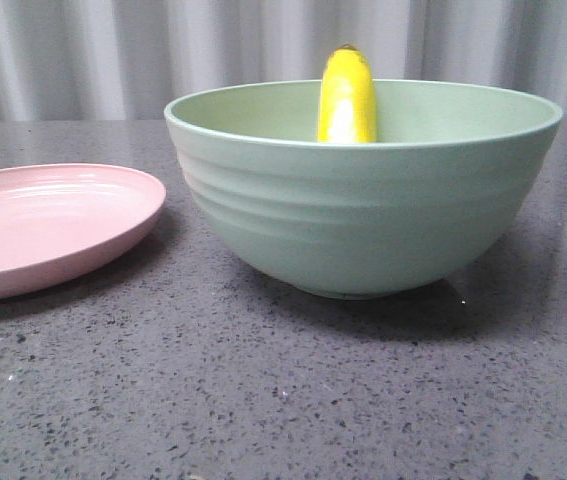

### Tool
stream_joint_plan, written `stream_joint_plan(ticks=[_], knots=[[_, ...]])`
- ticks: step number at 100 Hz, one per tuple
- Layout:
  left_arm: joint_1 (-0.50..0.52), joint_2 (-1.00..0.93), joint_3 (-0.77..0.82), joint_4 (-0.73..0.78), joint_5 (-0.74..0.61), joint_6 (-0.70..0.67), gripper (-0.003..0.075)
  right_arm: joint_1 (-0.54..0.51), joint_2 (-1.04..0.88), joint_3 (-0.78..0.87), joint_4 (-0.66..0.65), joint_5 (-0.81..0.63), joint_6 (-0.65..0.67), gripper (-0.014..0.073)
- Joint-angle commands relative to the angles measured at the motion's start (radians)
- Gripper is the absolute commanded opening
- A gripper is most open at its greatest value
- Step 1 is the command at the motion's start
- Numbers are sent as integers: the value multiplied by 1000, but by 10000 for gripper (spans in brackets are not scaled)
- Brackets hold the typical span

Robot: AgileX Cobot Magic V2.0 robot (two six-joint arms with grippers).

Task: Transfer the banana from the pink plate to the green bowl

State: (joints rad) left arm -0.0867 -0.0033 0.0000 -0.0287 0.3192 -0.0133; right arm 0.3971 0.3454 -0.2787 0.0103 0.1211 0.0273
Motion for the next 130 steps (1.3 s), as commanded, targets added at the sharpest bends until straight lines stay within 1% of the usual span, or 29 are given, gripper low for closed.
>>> stream_joint_plan(ticks=[1,41,50,76,88,107,111,130], knots=[[1,-30,11,0,-60,1,-20,0,1,-27,-10,-74,-8,-70],[1,-30,11,0,-60,1,-20,-9,1,-6,-10,-82,-8,-70],[1,-30,11,0,-60,1,-20,-48,1,23,-10,-121,-8,-70],[1,-30,11,0,-60,1,-20,-206,1,142,-10,-323,-8,-70],[1,-30,11,0,-60,1,-20,-273,1,199,-10,-371,-8,-70],[1,-30,11,0,-60,1,-20,-315,1,313,-10,-463,1,-70],[1,-30,11,0,-60,1,-20,-315,-1,308,-10,-398,3,-70],[1,-30,11,0,-60,1,-20,-332,-19,310,-10,-303,1,-70]])
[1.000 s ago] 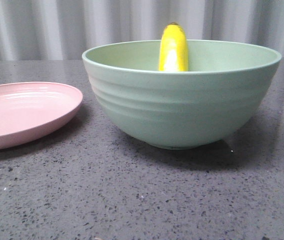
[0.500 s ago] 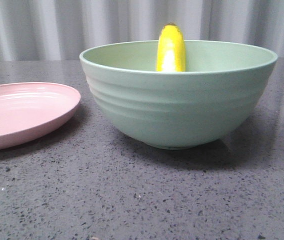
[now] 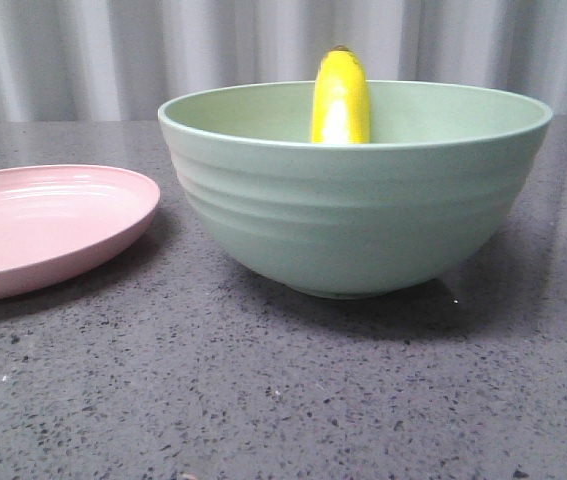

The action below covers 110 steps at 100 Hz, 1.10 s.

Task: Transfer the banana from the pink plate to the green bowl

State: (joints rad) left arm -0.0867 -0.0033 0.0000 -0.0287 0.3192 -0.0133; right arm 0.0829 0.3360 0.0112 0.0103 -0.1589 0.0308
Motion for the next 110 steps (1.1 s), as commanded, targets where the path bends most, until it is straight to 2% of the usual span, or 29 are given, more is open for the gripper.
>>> stream_joint_plan(ticks=[1,24,49,59,110], knots=[[1,-30,11,0,-60,1,-20,-20,-12,20,-10,-17,-2,-70],[1,-30,11,0,-60,1,-20,-80,-128,20,-10,178,-4,-70],[1,-30,11,0,-60,1,-20,-80,-288,20,-24,425,-6,-70],[1,-30,11,0,-60,1,-20,-82,-375,20,-37,463,-8,-70],[1,-30,11,-2,-60,1,-20,-82,-370,20,-45,463,-8,-70]])
